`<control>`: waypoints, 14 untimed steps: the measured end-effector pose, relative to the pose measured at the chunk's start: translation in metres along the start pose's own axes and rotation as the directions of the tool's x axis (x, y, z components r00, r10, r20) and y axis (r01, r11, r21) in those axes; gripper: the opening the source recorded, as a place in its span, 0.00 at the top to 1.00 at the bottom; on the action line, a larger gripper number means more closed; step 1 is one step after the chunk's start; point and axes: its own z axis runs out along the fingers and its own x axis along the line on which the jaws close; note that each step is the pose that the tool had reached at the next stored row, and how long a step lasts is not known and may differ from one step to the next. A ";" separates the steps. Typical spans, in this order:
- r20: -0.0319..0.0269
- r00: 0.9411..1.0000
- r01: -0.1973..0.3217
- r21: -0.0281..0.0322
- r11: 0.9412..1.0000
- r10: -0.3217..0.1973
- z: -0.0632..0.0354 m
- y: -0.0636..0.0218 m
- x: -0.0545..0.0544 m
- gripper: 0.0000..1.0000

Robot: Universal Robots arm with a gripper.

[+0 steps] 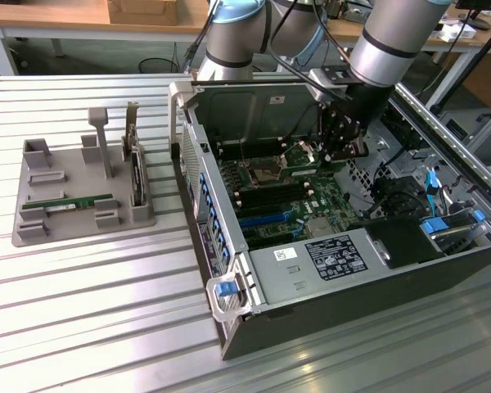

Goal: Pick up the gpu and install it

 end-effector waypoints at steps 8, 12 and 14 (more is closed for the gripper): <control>0.000 1.000 0.000 0.000 1.000 0.000 0.0026 -0.0001 0.000 0.88; 0.000 1.000 0.000 0.000 1.000 0.000 0.0038 -0.0002 0.000 0.88; 0.000 1.000 0.000 0.000 1.000 0.000 0.0044 -0.0002 0.001 0.88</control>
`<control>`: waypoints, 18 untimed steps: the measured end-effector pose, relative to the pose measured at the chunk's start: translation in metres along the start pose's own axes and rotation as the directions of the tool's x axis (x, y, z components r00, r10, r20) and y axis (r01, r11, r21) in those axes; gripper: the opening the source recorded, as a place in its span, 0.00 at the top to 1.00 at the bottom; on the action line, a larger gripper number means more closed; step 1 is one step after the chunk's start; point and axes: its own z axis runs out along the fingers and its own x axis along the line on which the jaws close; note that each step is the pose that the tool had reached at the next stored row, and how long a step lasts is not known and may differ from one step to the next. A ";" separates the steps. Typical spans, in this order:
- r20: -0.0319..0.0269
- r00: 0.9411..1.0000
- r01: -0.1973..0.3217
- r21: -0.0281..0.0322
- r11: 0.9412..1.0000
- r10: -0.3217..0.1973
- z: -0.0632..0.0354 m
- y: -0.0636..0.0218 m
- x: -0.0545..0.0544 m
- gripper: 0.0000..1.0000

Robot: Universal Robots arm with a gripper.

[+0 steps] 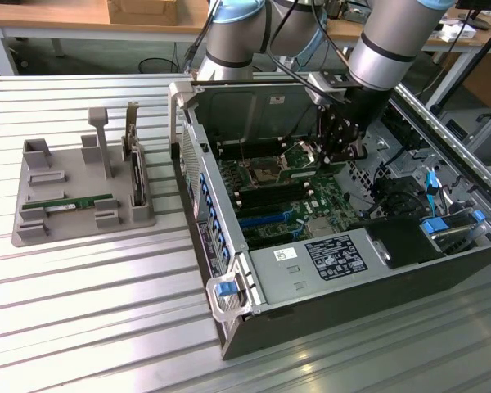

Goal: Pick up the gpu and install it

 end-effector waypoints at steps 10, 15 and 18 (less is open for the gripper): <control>0.000 1.000 0.000 0.000 1.000 0.000 0.0057 0.0351 0.003 0.88; 0.000 1.000 0.000 0.000 1.000 0.000 0.0116 0.0438 0.008 0.88; 0.000 1.000 0.000 0.000 1.000 0.000 0.0167 0.0466 0.008 0.88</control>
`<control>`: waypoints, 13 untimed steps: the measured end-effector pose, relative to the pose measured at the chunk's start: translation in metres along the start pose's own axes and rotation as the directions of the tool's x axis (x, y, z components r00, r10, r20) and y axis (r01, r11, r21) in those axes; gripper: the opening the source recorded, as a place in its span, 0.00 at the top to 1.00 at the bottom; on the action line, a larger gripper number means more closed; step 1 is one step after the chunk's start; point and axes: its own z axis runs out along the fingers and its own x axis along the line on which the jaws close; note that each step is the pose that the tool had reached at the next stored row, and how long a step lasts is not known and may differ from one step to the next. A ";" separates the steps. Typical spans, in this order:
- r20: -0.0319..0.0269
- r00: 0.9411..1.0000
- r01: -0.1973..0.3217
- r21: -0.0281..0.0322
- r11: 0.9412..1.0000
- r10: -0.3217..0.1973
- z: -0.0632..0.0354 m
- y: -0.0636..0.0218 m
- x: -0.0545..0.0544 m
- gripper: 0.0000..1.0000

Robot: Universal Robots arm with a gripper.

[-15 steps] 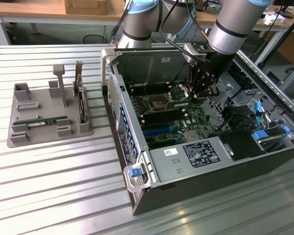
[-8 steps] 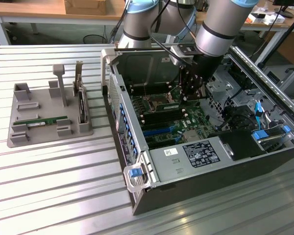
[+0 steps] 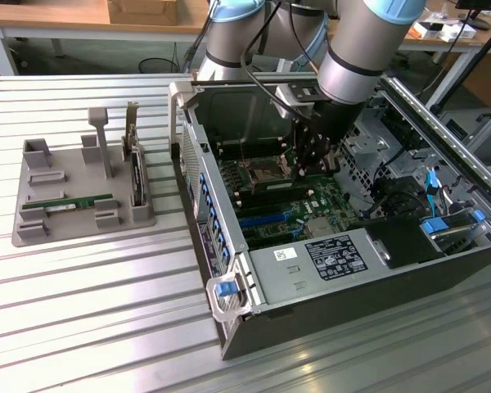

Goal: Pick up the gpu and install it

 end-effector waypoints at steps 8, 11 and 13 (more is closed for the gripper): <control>-0.011 1.000 -0.001 0.000 1.000 0.001 0.0135 0.0073 0.000 0.88; -0.011 1.000 -0.001 0.000 1.000 0.001 0.0148 0.0075 -0.002 0.88; -0.011 1.000 0.000 0.000 1.000 0.000 0.0158 0.0074 -0.004 0.88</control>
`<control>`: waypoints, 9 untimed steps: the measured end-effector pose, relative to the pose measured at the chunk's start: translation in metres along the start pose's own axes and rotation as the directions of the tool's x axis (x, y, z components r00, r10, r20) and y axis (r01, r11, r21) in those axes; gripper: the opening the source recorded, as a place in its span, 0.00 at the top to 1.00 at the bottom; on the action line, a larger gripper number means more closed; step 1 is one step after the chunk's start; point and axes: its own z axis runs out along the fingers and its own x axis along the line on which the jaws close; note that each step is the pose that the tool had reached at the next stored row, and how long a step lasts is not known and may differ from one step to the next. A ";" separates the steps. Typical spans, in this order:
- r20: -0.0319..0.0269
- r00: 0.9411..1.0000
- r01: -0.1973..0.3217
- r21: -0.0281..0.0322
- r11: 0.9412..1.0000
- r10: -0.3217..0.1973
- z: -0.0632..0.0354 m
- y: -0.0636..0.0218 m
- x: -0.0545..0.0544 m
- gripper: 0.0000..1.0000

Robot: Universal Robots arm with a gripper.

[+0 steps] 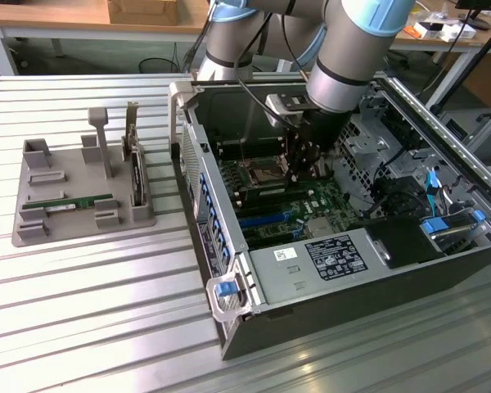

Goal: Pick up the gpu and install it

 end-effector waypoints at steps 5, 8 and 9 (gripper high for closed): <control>0.000 1.000 -0.001 0.000 1.000 0.001 0.0038 0.0017 0.000 0.88; 0.000 1.000 -0.001 0.000 1.000 0.001 0.0070 0.0022 -0.001 0.88; 0.000 1.000 -0.001 0.000 1.000 0.001 0.0077 0.0022 -0.001 0.88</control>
